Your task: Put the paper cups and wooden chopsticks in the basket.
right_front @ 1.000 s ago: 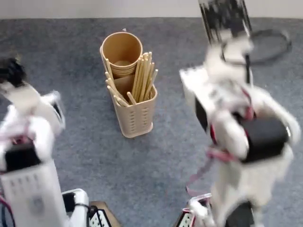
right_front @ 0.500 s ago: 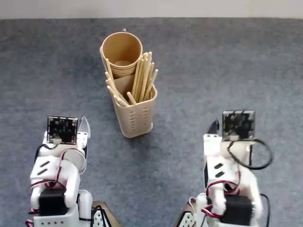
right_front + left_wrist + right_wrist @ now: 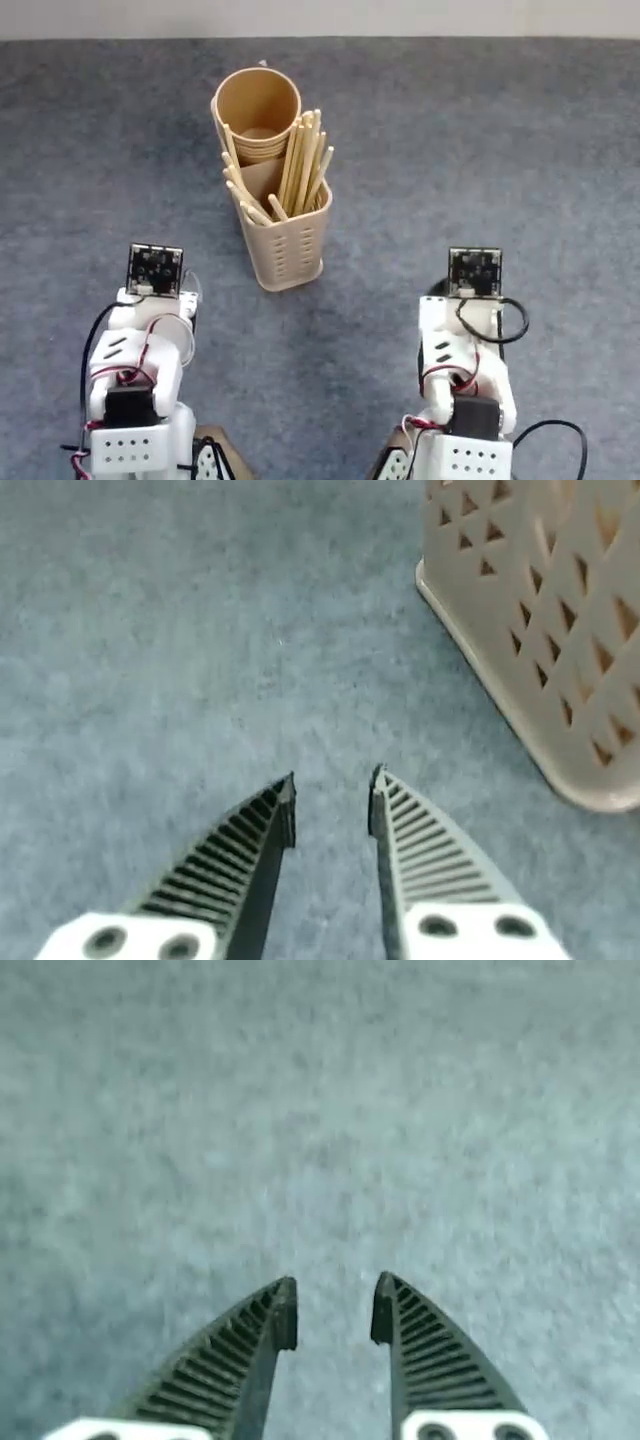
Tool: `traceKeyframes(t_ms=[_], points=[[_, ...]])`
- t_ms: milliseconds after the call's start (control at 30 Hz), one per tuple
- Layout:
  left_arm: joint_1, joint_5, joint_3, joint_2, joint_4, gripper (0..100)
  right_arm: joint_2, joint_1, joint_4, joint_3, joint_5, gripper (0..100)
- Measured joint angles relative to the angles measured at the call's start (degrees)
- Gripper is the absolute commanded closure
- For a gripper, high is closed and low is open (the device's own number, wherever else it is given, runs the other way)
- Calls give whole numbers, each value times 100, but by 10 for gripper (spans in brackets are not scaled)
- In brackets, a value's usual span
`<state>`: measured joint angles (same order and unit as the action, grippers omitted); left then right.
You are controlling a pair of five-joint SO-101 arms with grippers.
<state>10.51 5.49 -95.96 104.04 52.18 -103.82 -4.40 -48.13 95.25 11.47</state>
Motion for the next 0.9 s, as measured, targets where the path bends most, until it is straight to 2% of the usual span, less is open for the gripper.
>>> traceKeyframes(t_ms=[133, 233, 367, 467, 900], points=[[0, 9, -18, 0, 62, 846, -18, -158, -413, 0, 0, 864], [0, 9, -18, 0, 440, 847, -18, -202, -958, 0, 0, 864], [0, 9, -18, 0, 1363, 848, -18, -211, -1996, 0, 9, 864], [0, 9, -18, 0, 2251, 848, -26, -211, -2180, 0, 18, 864], [0, 9, -18, 0, 2462, 848, -26, -211, -2251, 0, 18, 864]])
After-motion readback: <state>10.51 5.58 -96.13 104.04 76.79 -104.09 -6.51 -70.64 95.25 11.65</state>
